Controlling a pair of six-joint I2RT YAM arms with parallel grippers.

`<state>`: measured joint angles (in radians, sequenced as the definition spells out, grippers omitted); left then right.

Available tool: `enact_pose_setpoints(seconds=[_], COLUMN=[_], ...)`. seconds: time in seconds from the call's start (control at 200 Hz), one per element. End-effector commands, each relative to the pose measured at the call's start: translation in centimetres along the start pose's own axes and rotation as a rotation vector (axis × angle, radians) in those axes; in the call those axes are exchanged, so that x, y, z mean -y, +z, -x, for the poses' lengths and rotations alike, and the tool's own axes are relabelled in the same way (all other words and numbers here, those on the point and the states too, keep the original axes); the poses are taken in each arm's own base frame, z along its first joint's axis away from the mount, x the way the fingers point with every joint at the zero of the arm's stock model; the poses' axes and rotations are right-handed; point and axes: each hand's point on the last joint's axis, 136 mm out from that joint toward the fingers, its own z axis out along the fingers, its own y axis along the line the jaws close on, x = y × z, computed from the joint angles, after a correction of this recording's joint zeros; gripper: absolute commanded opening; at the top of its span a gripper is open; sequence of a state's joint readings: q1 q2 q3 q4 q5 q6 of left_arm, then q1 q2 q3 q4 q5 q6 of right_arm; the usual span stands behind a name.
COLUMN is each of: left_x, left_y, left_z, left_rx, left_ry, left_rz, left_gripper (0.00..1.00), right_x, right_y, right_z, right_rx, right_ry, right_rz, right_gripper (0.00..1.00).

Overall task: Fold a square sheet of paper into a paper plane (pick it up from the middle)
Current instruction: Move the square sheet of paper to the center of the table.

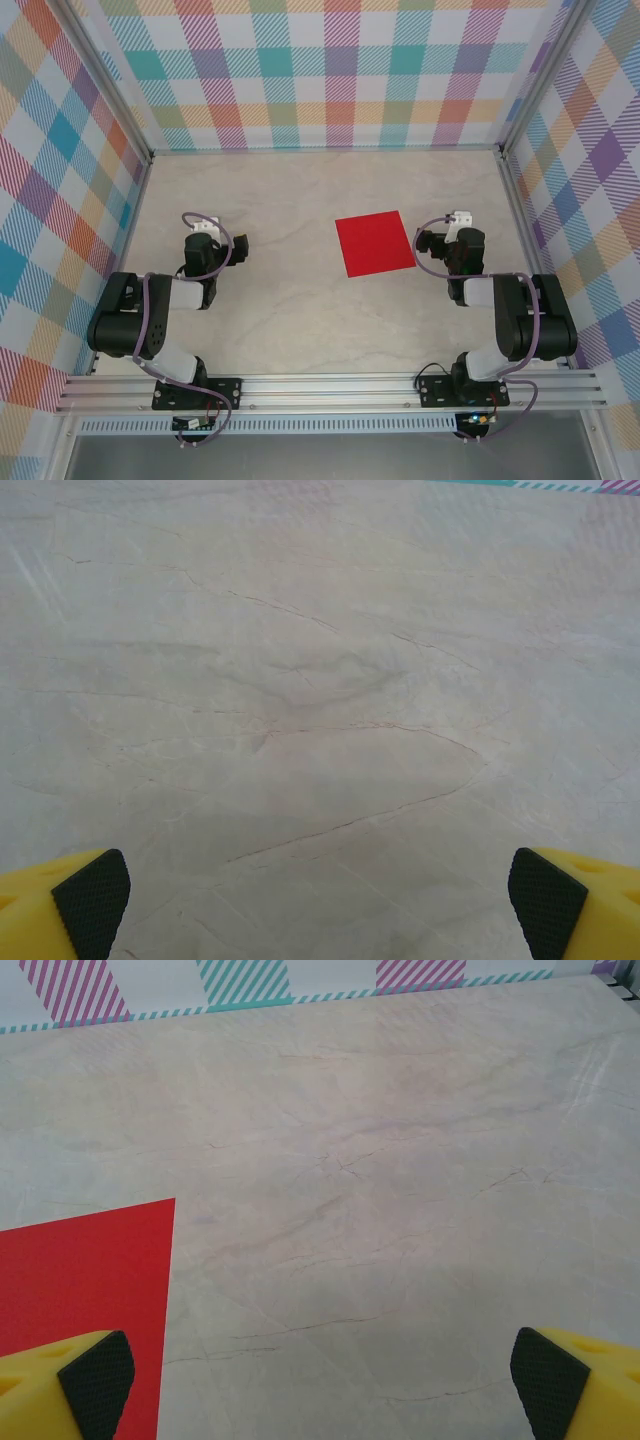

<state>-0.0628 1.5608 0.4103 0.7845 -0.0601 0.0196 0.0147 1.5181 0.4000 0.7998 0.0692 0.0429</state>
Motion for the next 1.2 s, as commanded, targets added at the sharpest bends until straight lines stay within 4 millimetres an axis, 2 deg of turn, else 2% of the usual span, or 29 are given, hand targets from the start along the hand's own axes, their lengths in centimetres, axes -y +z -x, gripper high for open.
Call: enact_pose_setpoints(seconds=[0.0, 0.825, 0.88, 0.915, 1.015, 1.09, 1.195], left_x=[0.1, -0.3, -0.8, -1.1, -2.0, -2.7, -2.6], left_y=[0.3, 0.1, -0.1, -0.3, -1.4, -2.4, -3.7], left_z=[0.9, 1.1, 1.5, 1.8, 3.3, 4.0, 5.2], left_rx=[0.023, 0.031, 0.041, 0.040, 0.002, -0.038, -0.070], left_ry=[0.007, -0.002, -0.018, -0.025, -0.059, -0.120, -0.238], left_rz=[-0.009, 0.012, 0.043, 0.058, 0.121, 0.172, 0.187], left_gripper=[1.00, 1.00, 1.00, 1.00, 1.00, 1.00, 1.00], right_x=[-0.2, -0.1, 0.1, 0.2, 0.4, 0.7, -0.2], right_y=[0.1, 0.0, -0.1, -0.3, -1.2, -1.8, -2.5], right_z=[0.5, 0.7, 1.2, 2.4, 3.2, 3.9, 4.2], right_rx=[0.019, 0.019, -0.005, -0.003, -0.079, -0.132, -0.274], right_ry=[-0.009, -0.007, 0.000, 0.005, 0.039, 0.141, 0.290], right_rz=[0.015, 0.010, -0.008, -0.016, -0.041, -0.076, -0.070], right_gripper=[1.00, 1.00, 1.00, 1.00, 1.00, 1.00, 1.00])
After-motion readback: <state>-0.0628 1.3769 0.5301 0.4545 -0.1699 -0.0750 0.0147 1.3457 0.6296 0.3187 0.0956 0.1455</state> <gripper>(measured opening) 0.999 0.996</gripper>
